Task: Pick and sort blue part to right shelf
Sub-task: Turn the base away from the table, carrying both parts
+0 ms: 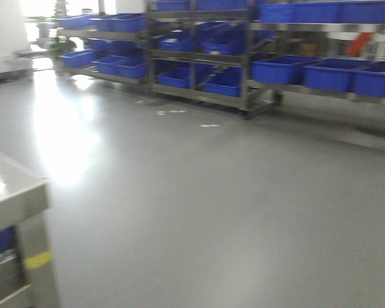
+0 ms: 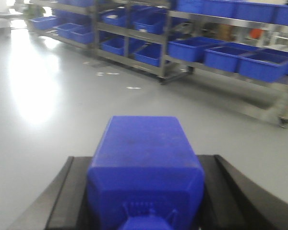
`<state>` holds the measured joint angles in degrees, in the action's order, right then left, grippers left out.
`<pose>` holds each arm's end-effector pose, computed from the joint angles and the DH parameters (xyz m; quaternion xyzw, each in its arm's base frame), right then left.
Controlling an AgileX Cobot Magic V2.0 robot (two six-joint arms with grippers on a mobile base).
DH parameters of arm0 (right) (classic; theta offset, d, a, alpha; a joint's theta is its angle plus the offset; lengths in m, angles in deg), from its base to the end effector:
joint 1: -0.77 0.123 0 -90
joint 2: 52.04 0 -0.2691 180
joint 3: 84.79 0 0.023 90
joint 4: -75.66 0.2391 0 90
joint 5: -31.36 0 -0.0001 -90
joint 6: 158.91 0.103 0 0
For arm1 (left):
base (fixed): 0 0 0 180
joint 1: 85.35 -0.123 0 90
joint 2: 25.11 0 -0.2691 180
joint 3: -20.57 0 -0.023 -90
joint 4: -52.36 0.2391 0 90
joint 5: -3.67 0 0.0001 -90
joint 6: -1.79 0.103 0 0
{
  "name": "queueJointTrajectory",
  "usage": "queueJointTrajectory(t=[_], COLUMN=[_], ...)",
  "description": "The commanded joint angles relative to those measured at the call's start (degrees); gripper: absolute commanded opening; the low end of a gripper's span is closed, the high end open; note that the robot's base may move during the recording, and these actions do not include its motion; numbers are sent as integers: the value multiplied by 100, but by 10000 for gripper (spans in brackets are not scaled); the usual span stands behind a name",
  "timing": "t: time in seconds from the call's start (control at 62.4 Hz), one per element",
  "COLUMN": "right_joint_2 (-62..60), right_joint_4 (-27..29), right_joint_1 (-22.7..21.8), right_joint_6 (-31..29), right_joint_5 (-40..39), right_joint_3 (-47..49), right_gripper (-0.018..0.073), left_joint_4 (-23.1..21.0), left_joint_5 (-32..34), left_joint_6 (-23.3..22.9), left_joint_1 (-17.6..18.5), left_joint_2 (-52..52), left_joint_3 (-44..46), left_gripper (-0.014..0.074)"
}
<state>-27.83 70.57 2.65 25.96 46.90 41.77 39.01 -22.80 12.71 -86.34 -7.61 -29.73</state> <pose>0.0861 0.0004 0.3012 -0.0040 0.7261 0.0024 0.6875 0.0585 -0.0096 0.3089 0.0221 0.7288 -0.0381 0.6833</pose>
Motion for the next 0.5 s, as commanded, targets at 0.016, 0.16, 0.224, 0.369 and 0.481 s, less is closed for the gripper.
queueJointTrajectory(t=[0.016, 0.16, 0.224, 0.369, 0.481], right_joint_2=[46, 46, 46, 46, 46], right_joint_4=[-74, -74, -74, -74, -74], right_joint_1=[-25, -25, -25, -25, -25], right_joint_6=[-31, -31, -31, -31, -31], right_joint_5=[-493, -493, -493, -493, -493], right_joint_3=[167, 167, 167, 167, 167], right_gripper=[385, 385, 385, 385, 385], left_joint_4=[-59, -59, -59, -59, -59], left_joint_5=[499, 499, 499, 499, 499], left_joint_6=[-14, -14, -14, -14, -14], left_joint_1=[-16, -16, -16, -16, -16], left_joint_2=[65, 65, 65, 65, 65], left_joint_3=[217, 217, 217, 217, 217], left_gripper=[386, 386, 386, 386, 386])
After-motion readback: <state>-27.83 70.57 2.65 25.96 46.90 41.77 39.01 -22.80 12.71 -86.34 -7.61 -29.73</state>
